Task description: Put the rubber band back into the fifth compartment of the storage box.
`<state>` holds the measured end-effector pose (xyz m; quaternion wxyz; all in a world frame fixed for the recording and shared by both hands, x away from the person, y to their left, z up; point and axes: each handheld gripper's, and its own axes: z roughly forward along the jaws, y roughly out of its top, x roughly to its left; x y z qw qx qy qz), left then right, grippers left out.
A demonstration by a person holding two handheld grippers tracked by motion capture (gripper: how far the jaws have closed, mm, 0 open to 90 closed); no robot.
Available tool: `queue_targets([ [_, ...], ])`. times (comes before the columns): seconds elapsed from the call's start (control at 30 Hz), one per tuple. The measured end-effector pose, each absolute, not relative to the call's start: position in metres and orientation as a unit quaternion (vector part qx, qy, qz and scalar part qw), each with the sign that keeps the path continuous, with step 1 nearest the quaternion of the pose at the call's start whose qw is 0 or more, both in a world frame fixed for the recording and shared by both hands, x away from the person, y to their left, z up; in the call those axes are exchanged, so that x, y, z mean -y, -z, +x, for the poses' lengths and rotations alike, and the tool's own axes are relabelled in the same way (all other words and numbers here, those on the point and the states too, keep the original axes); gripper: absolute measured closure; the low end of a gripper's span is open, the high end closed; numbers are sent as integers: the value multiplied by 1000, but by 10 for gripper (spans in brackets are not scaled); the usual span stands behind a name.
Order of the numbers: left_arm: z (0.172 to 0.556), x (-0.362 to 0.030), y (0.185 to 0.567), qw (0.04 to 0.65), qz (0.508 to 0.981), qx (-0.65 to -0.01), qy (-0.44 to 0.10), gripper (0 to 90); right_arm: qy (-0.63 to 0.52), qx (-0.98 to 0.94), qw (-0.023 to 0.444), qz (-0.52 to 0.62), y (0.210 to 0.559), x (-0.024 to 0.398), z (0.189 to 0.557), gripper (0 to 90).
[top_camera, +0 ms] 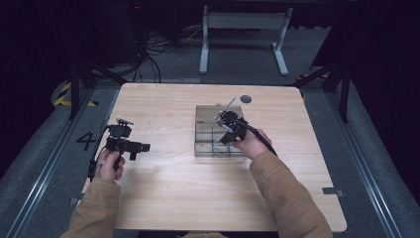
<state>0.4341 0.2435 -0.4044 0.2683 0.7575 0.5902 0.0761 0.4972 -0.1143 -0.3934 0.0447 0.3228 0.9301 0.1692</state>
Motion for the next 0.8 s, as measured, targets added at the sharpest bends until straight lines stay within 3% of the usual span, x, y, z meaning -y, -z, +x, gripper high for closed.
queue_targets([
  [0.8,434,-244,404,269,757,-590,-75,161,-158,-930,30,330,413,113,502,852],
])
